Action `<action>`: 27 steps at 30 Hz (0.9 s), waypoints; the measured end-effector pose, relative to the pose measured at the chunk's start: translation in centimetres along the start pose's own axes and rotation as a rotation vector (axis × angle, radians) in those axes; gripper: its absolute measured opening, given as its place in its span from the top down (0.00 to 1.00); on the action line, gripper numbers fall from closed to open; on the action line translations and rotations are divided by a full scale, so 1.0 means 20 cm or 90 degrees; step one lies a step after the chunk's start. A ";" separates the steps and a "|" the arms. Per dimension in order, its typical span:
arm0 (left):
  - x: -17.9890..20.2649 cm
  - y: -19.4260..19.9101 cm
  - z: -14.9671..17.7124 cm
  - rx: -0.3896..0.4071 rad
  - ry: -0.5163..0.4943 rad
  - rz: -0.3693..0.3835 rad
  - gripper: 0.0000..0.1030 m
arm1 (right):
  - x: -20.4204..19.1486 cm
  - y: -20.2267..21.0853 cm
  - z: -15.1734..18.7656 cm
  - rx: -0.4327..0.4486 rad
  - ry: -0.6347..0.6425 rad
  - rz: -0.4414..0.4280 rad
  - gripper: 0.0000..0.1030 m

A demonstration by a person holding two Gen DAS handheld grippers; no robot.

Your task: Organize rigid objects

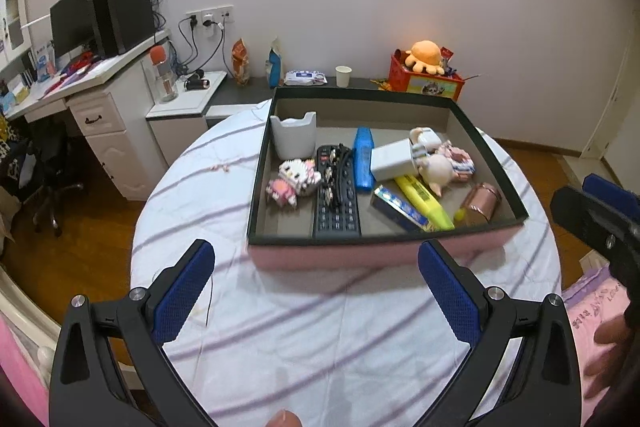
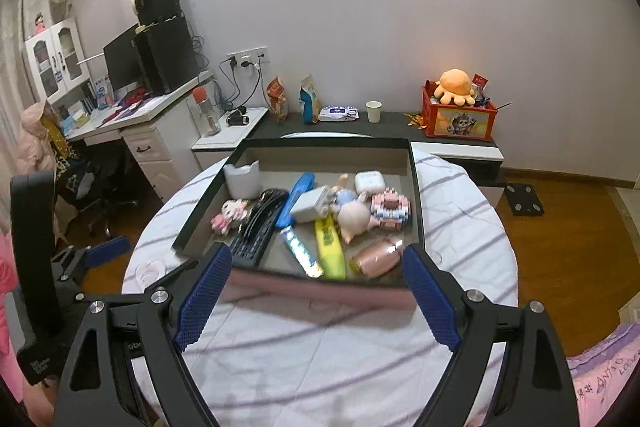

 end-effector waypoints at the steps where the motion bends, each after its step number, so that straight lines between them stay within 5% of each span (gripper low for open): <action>1: 0.00 0.02 0.02 0.001 0.001 -0.001 0.00 | -0.01 0.02 0.02 -0.001 0.000 -0.001 0.14; 16: 0.01 0.21 0.29 -0.010 0.012 -0.003 0.00 | -0.03 0.14 0.37 -0.034 -0.018 0.013 0.14; 27: 0.00 0.36 0.30 0.023 0.021 -0.004 0.00 | 0.01 0.27 0.35 0.000 -0.029 0.039 0.14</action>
Point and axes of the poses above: each gripper's, at about its wrist camera, not at the fingertips, and y roughly against the way its jaws point, x to its right, z to its underside, the point moved 8 cm from there along -y, roughly the way its jaws point, and after that the axes turned 1 degree about y, right-handed, at the moved point
